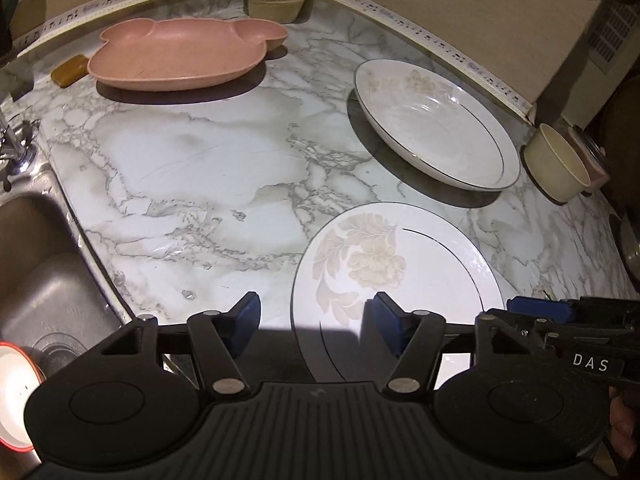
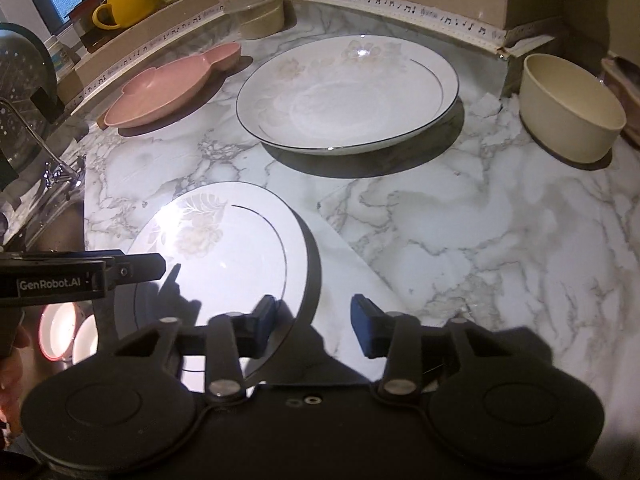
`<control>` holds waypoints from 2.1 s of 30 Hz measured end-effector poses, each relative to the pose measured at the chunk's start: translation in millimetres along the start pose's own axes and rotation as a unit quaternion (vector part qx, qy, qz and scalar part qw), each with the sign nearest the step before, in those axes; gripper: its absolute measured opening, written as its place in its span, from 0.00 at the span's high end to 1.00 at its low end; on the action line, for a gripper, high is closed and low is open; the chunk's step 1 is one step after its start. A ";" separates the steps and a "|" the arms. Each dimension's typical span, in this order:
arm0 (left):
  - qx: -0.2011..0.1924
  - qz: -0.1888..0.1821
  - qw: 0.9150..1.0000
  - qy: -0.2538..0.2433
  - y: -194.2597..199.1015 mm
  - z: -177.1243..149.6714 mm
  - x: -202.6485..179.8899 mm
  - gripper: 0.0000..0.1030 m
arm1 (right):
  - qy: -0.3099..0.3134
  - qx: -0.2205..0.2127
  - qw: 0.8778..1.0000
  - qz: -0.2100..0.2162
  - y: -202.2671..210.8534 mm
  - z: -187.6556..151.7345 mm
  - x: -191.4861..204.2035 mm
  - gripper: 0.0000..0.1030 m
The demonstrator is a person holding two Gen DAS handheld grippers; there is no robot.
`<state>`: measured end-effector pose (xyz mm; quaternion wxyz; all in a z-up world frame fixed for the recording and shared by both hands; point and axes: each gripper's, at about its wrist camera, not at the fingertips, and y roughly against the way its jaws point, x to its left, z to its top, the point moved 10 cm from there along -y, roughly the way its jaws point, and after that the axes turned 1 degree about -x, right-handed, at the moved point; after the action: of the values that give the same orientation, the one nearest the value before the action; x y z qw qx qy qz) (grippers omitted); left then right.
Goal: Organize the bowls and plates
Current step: 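Lower both grippers onto the white floral plate rim and close them, then lift the floral plate with both grippers and carry it over the larger white plate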
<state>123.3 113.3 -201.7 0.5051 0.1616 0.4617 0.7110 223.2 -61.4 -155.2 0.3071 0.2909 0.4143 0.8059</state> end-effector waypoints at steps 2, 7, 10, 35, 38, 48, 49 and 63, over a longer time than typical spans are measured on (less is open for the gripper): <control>-0.001 0.000 1.000 0.003 0.1 0.7 1.7 0.46 | -0.002 0.001 1.000 0.007 -1.2 1.5 1.1 0.67; 0.005 -0.013 1.000 0.017 0.1 0.5 1.9 0.68 | -0.002 0.006 1.000 0.017 -3.5 1.7 6.1 0.77; 0.007 -0.016 1.000 0.017 0.5 -0.9 0.2 0.73 | -0.003 0.007 1.000 0.022 -3.5 1.6 8.5 0.83; -0.024 -0.015 0.999 0.016 9.9 26.9 -17.1 0.84 | -0.038 -0.023 0.999 0.000 18.4 27.8 -9.3 0.89; -0.032 -0.017 0.999 0.008 11.5 39.0 -25.6 0.84 | -0.044 -0.030 0.999 -0.002 22.3 39.6 -15.8 0.89; -0.056 -0.018 0.998 -0.024 -2.0 91.3 -51.2 0.84 | -0.065 -0.047 0.997 -0.015 22.3 82.7 -40.9 0.89; -0.055 -0.017 0.998 -0.026 -5.3 95.9 -53.3 0.84 | -0.068 -0.048 0.996 -0.017 20.6 87.9 -44.2 0.89; -0.053 -0.008 0.997 -0.052 -52.6 164.2 -79.8 0.84 | -0.089 -0.059 0.994 -0.029 -3.3 147.2 -77.2 0.89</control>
<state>302.5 128.4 -140.3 0.5418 0.1677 0.3981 0.7210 380.0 -44.7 -102.8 0.3826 0.3308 0.3448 0.7907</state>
